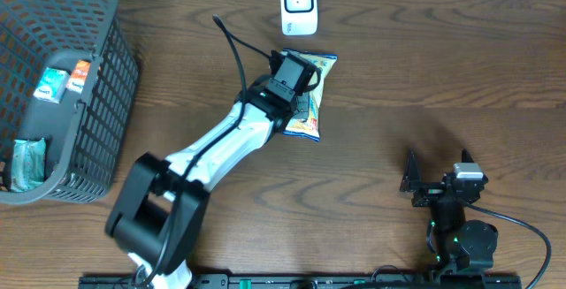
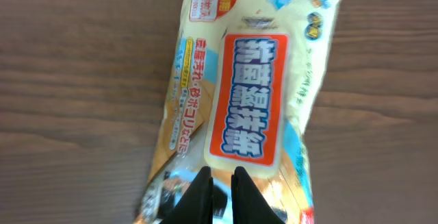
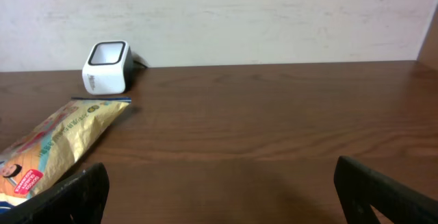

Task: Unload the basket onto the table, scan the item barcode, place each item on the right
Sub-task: 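Lower the yellow bag onto the table in front of the scanner, release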

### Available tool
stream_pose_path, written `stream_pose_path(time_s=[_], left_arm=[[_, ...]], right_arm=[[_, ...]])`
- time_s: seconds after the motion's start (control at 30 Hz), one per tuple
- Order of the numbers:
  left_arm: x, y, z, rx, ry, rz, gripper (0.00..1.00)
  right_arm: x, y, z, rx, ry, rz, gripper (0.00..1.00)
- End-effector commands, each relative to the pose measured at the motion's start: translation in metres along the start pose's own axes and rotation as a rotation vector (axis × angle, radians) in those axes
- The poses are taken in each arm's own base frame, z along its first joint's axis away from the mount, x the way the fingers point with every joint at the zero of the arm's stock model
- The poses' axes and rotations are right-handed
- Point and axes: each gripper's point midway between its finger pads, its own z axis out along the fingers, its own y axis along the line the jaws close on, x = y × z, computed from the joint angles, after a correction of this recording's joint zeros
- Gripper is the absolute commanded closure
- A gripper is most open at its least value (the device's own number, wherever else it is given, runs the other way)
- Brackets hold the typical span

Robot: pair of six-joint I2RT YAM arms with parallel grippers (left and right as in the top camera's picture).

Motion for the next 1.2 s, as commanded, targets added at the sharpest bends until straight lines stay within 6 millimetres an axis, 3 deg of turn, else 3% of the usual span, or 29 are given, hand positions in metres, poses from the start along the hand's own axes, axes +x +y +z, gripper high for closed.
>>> stream_pose_path(time_s=[0.0,0.1,0.43,0.5,0.67,0.73,0.83,1.07,1.17], left_arm=[[0.017,-0.004,0.023,0.016,0.069,-0.103,0.89],[0.027,-0.008,0.030,0.032,0.106,-0.099,0.89],[0.032,-0.022,0.029,0.051,0.101,-0.041,0.88],[0.025,-0.023,0.025,0.061,0.082,0.004,0.89],[-0.019,-0.017,-0.009,0.091,-0.033,-0.005,0.83],[-0.028,-0.013,-0.015,0.093,-0.055,-0.020,0.83],[-0.033,-0.009,-0.014,0.092,-0.068,-0.032,0.79],[-0.059,-0.023,-0.014,0.152,-0.176,-0.054,0.74],[-0.057,-0.024,-0.006,0.150,-0.173,-0.053,0.74]], right_arm=[[0.001,-0.001,0.000,0.006,-0.001,0.007,0.01],[0.001,-0.001,0.000,0.006,-0.001,0.007,0.01],[0.001,-0.001,0.000,0.006,0.000,0.007,0.01],[0.001,-0.001,0.000,0.006,-0.001,0.007,0.01],[0.001,-0.001,0.000,0.006,-0.001,0.007,0.01],[0.001,-0.001,0.000,0.006,-0.001,0.007,0.01],[0.001,-0.001,0.000,0.006,-0.001,0.007,0.01],[0.001,-0.001,0.000,0.006,-0.001,0.007,0.01],[0.001,-0.001,0.000,0.006,-0.001,0.007,0.01]])
